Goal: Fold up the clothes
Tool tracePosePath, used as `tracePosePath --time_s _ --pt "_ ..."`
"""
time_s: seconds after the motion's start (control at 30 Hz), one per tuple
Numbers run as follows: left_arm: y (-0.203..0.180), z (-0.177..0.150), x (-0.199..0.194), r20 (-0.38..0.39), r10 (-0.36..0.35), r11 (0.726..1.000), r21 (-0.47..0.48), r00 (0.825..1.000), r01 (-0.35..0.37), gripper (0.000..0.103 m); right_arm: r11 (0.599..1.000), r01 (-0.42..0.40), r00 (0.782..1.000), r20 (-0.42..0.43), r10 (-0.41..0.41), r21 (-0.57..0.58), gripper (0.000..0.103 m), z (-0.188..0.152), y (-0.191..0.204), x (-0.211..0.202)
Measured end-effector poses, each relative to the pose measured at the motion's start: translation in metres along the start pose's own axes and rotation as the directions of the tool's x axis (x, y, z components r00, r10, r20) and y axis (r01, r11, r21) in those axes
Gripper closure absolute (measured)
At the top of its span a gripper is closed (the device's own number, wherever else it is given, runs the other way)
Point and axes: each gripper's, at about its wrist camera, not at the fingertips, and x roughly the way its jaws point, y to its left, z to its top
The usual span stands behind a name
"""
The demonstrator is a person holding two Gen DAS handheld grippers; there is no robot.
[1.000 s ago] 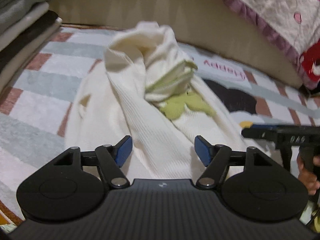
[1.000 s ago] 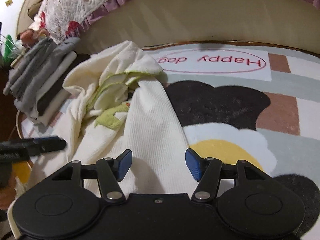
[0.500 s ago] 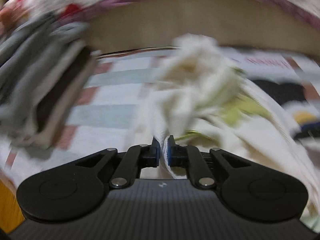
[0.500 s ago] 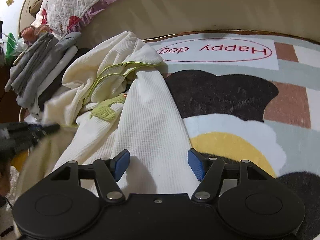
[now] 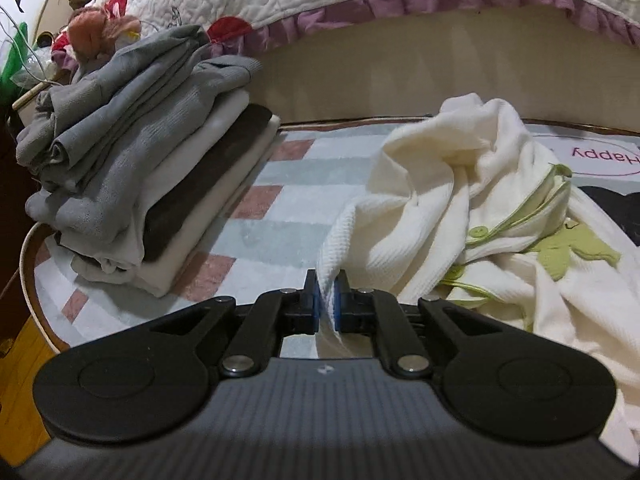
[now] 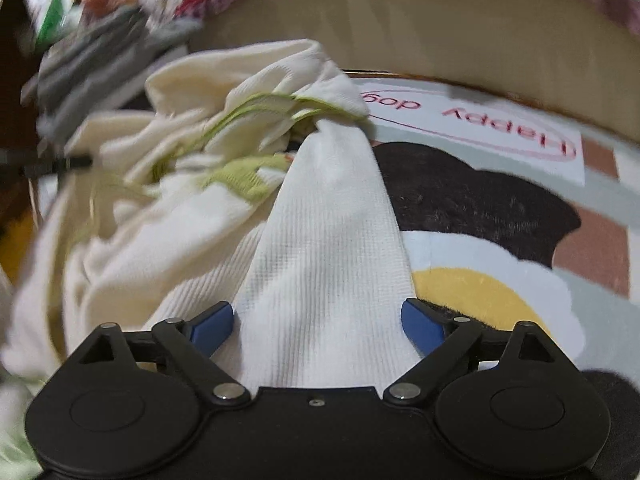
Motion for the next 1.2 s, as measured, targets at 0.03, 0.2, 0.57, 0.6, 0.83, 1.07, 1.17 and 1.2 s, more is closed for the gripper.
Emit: tracePosePath --time_s 0.03,0.2,0.57,0.6,0.83,1.07,1.17,1.2 --pt "0.001 0.000 -0.002 0.015 0.012 1.000 0.003 1.000 -0.012 0.097 0.998 0.033 0.999 0.007 -0.033 -0.046 0.045 -0.002 0.006 -0.001" --pt "0.015 0.004 -0.022 0.101 0.067 0.998 -0.020 0.993 -0.065 0.097 0.985 0.153 0.987 0.058 -0.148 -0.085 0.100 0.007 0.009 -0.023" --pt "0.039 0.043 -0.063 0.252 0.071 0.997 0.012 0.965 -0.076 0.097 0.883 0.467 0.862 0.201 -0.465 0.037 0.100 0.043 -0.050 -0.108" --pt "0.042 0.051 -0.067 0.268 0.067 0.997 0.016 0.961 -0.074 0.098 0.869 0.494 0.846 0.211 -0.489 0.030 0.100 0.048 -0.055 -0.115" --pt "0.079 0.117 -0.086 0.353 0.054 0.998 0.022 0.934 -0.066 0.098 0.776 0.630 0.748 0.279 -0.602 -0.014 0.101 0.089 -0.092 -0.185" --pt "0.133 0.155 -0.093 0.362 0.083 0.996 0.001 0.929 -0.089 0.098 0.650 0.758 0.632 0.301 -0.714 -0.049 0.101 0.099 -0.132 -0.248" --pt "0.152 0.163 -0.098 0.371 0.101 0.993 0.013 0.923 -0.114 0.098 0.602 0.797 0.584 0.308 -0.751 -0.045 0.101 0.095 -0.149 -0.273" --pt "0.158 0.165 -0.104 0.384 0.103 0.993 0.010 0.917 -0.115 0.098 0.586 0.809 0.568 0.311 -0.762 -0.043 0.101 0.093 -0.154 -0.282"
